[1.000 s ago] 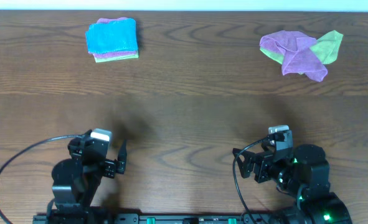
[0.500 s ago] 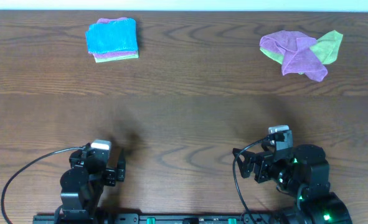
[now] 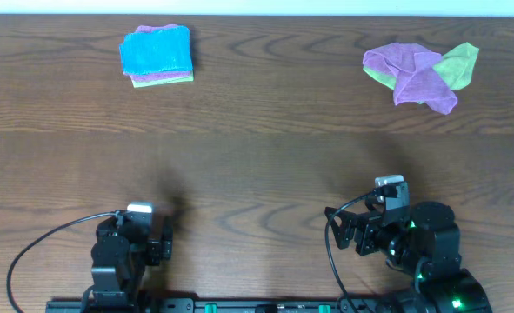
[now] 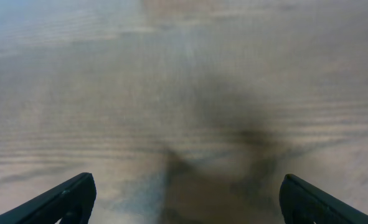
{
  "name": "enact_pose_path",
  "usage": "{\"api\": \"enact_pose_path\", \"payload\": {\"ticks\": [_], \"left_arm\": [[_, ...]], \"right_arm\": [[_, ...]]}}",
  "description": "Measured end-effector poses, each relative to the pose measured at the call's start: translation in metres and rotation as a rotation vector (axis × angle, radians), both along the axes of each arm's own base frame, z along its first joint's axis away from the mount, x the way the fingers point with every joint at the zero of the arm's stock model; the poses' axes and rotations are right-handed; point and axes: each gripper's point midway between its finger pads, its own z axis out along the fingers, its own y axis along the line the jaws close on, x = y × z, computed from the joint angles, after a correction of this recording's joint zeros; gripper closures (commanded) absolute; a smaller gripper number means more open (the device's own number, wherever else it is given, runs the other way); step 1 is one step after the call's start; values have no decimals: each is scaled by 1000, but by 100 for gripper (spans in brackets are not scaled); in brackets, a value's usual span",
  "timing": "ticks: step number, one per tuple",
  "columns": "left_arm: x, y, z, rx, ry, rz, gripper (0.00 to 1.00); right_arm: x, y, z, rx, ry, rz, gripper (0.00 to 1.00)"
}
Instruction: Fold the cloth
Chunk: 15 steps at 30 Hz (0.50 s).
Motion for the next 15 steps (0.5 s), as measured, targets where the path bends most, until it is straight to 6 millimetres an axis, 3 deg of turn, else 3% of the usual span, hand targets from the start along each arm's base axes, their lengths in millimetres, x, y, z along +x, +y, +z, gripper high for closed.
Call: {"api": "enact_pose_path", "payload": {"ticks": [15], "left_arm": [[1,2,1,7,-5,10,5]], "right_arm": [[0,0,0,0,0,0,1]]}}
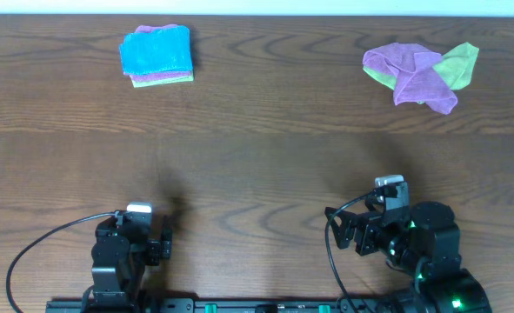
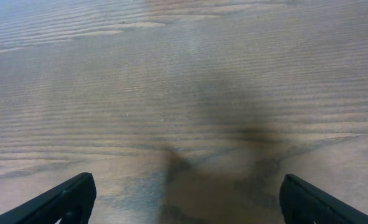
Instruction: Fold the cloth
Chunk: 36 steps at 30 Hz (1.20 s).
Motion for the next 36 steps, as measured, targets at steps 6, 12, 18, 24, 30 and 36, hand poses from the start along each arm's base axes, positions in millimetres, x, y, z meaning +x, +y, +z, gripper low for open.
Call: {"api": "enact_pose_path", "payload": {"ticks": [6,12,18,24,30,36], "left_arm": [[0,0,0,0,0,0,5],[0,0,0,0,0,0,5],[0,0,0,0,0,1,5],[0,1,0,4,0,6,5],[0,1,0,4,0,6,5],[0,1,0,4,0,6,5]], "right_arm": [[0,0,0,0,0,0,1],[-5,-1,-7,-8,36,-1,1],[1,-20,-6,-103,-28,-65,1],[1,-51,-11,-256,-167,-118,1],[-1,-78,-36,-356,-215,-191,1],[-3,-85,-60,-389,-201,-206,1]]}}
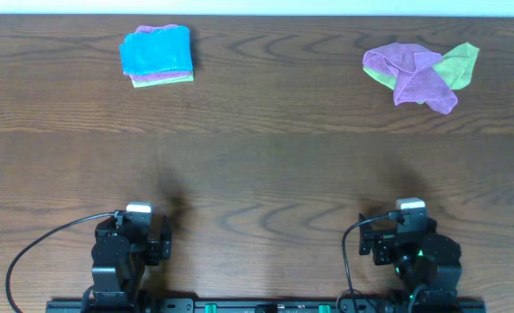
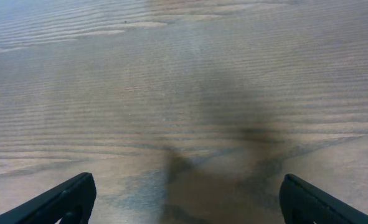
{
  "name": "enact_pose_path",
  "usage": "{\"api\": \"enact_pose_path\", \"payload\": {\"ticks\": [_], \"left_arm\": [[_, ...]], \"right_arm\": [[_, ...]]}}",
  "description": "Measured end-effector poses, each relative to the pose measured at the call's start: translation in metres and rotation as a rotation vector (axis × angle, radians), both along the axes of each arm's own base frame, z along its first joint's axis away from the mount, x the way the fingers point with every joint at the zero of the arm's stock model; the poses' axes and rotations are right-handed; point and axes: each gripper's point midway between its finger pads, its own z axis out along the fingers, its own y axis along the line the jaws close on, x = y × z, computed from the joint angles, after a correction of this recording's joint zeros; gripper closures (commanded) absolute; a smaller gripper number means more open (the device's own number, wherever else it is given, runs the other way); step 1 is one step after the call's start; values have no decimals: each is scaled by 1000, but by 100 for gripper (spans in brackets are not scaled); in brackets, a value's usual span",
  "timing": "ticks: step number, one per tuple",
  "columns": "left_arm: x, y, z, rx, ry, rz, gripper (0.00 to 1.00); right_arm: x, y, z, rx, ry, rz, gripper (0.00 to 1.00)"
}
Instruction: Fold the cloth
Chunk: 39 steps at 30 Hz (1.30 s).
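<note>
A crumpled heap of purple and green cloths (image 1: 422, 74) lies at the table's back right. At the back left sits a folded stack (image 1: 156, 54), blue on top of pink and green. My left gripper (image 1: 138, 228) rests at the front left, far from both. In the left wrist view the left gripper (image 2: 185, 202) is open over bare wood, with the tip of one finger (image 2: 68, 199) showing at each lower corner. My right gripper (image 1: 409, 236) is folded back at the front right; its jaws cannot be made out from above.
The dark wooden table (image 1: 257, 165) runs the whole width of the view. A black cable (image 1: 39, 252) loops out to the left of the left arm. Both arm bases stand on a rail along the front edge (image 1: 257, 306).
My right arm has drawn back and to the right, from a pose angled to the left to a straight tucked pose near the front edge. The left arm and the cloths have not moved.
At first the left wrist view was blurred over the wood, with the jaws open. Then it was sharp and still, and the right arm had held its place. Now the right arm sits tucked at the front right, and both cloth piles lie untouched.
</note>
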Motion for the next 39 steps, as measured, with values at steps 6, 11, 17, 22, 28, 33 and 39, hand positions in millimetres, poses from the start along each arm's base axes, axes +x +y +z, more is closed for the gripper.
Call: {"api": "enact_pose_path", "payload": {"ticks": [6,11,17,22,28,33,39], "left_arm": [[0,0,0,0,0,0,5],[0,0,0,0,0,0,5],[0,0,0,0,0,0,5],[0,0,0,0,0,0,5],[0,0,0,0,0,0,5],[0,0,0,0,0,0,5],[0,0,0,0,0,0,5]], "right_arm": [[0,-2,-9,-13,3,-2,1],[0,-2,-10,-16,-8,-5,1],[0,-2,-9,-19,-18,-4,1],[0,-2,-8,-19,-19,-4,1],[0,-2,-8,-19,-19,-4,1],[0,-3,-8,-20,-20,-4,1],[0,-3,-8,-20,-20,-5,1]]}}
